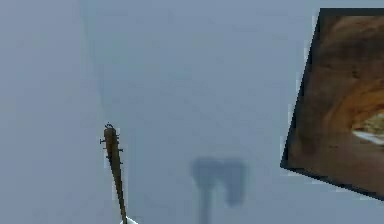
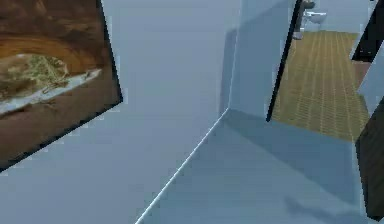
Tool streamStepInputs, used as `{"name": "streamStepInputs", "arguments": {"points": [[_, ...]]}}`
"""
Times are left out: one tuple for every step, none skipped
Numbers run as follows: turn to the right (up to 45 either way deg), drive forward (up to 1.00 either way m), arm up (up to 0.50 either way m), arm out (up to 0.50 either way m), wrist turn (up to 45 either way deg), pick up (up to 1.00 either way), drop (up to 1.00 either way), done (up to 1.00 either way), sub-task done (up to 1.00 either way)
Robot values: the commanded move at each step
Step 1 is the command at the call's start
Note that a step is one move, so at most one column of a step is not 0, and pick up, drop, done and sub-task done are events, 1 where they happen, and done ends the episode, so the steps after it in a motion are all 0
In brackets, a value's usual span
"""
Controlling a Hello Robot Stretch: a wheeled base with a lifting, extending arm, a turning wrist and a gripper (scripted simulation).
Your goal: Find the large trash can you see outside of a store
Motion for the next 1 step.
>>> {"name": "streamStepInputs", "arguments": {"points": [[-45.0, 0.0, 0.0, 0.0, 0.0, 0.0, 0.0, 0.0, 0.0]]}}
